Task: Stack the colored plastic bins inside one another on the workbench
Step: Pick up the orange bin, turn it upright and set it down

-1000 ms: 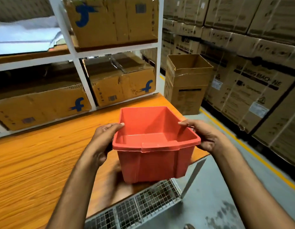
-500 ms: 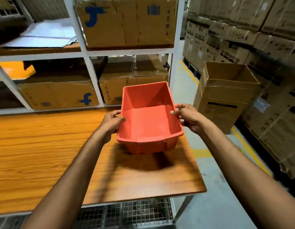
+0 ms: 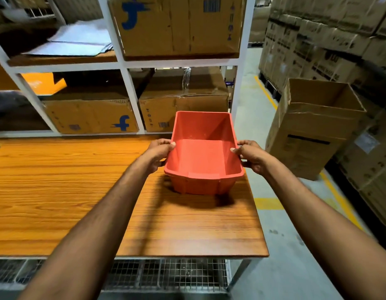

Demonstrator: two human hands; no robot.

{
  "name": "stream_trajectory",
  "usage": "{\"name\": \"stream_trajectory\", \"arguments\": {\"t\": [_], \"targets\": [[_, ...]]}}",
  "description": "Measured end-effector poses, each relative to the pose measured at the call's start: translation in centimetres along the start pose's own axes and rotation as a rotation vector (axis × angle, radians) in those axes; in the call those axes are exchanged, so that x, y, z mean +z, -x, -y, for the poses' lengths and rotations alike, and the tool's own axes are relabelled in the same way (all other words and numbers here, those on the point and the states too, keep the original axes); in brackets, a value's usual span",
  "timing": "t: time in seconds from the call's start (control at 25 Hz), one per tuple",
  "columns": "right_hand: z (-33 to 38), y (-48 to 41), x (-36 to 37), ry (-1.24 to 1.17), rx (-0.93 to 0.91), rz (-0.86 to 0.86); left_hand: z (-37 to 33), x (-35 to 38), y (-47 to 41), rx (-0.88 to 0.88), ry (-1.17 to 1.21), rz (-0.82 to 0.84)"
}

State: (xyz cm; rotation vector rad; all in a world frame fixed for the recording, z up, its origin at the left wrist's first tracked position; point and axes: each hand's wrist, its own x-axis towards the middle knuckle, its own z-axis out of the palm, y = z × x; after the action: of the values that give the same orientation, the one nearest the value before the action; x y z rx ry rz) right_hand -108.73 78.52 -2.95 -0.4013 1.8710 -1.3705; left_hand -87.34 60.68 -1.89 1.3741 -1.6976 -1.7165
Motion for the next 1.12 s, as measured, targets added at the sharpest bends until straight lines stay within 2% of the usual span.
{"name": "stream_trajectory", "arguments": {"t": [0.36, 0.64, 1.12], "targets": [[-0.1, 0.0, 0.5, -0.062, 0.022, -0.028, 1.6, 0.0, -0.9, -0.023, 0.077, -0.042], [-0.6, 0.0, 0.9, -0.091, -0.042, -0.132, 1.8, 0.5, -1.1, -0.013, 0.105, -0.050], [-0.8, 0.0, 0.5, -0.080, -0.046, -0.097, 2.4, 0.7, -1.7, 0.008, 0.131, -0.069]]}}
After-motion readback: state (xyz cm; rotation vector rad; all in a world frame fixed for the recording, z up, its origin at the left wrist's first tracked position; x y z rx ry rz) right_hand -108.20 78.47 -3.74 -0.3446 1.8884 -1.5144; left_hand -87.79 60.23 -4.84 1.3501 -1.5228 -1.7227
